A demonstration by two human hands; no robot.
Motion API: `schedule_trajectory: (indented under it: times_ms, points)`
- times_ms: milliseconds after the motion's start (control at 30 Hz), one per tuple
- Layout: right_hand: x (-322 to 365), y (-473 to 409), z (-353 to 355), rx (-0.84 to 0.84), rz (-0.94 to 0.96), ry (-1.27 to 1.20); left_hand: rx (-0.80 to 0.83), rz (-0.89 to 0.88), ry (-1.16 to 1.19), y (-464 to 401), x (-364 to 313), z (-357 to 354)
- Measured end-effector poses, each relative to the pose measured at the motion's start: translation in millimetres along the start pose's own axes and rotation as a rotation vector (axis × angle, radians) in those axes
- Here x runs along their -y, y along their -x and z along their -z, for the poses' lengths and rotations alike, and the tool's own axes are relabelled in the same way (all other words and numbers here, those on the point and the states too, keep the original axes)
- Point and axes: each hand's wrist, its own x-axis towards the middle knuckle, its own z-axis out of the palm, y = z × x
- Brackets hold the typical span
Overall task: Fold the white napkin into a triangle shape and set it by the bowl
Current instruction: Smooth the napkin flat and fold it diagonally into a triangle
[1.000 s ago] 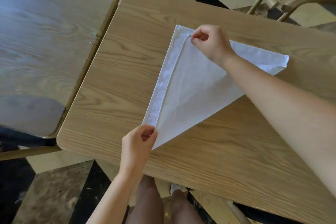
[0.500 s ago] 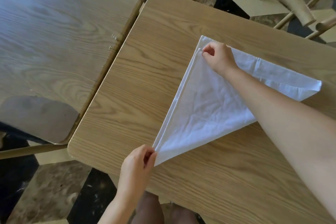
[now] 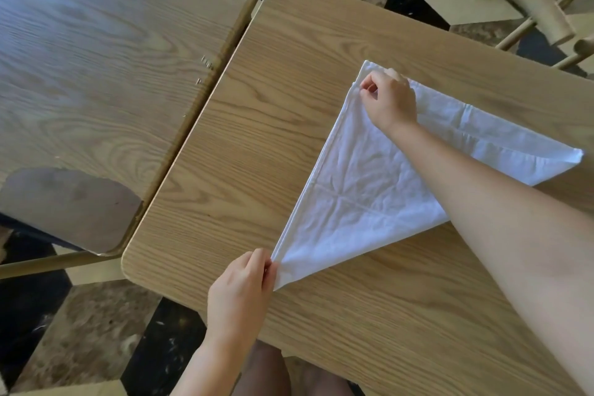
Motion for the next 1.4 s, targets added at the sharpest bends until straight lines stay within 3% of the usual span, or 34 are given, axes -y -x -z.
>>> schedule_trajectory:
  times_ms: [133, 300, 367, 467, 567, 667, 833, 1000, 1100, 1267, 1400]
  points:
    - [-1.3, 0.7, -3.5, -0.047, 0.015, 0.030, -0.133, -0.167, -0.104, -1.4, 10.9, -3.5]
    - [2.0, 4.9, -3.1, -0.077, -0.070, 0.173, -0.217, -0.214, -0.138, -0.4, 16.5, -11.1]
    - [9.9, 19.5, 3.3, -0.112, -0.018, 0.154, -0.253, -0.270, -0.109, -6.0, 9.6, -13.9]
    - [21.3, 78.9, 8.1, -0.189, 0.158, 0.118, -0.181, -0.406, -0.131, -21.1, -14.5, -23.3]
    - [20.5, 164.8, -4.3, -0.089, 0.235, 0.180, -0.078, -0.493, -0.193, -30.7, -33.2, -42.6]
    - [8.0, 215.1, -22.1, 0.118, 0.164, 0.268, -0.046, -0.491, -0.234, -33.1, -32.1, -54.6]
    - [-35.4, 205.5, -12.4, 0.240, 0.202, 0.361, 0.014, -0.433, -0.262, -33.1, -30.0, -57.5]
    - [-109.5, 171.6, 34.8, 0.183, -0.048, 0.392, 0.064, -0.432, -0.282, -32.7, -32.2, -52.6]
    - [-118.3, 163.3, 44.0, 0.217, -0.085, 0.408, 0.071, -0.425, -0.279, -31.4, -34.3, -47.6]
    - [-108.2, 157.7, 45.2, 0.089, -0.095, 0.377, -0.083, -0.686, -0.252, -109.3, -111.8, -41.6]
    - [-106.1, 139.9, 41.4, 0.030, -0.170, 0.335, 0.052, -0.870, -0.354, -176.6, -186.7, -64.0]
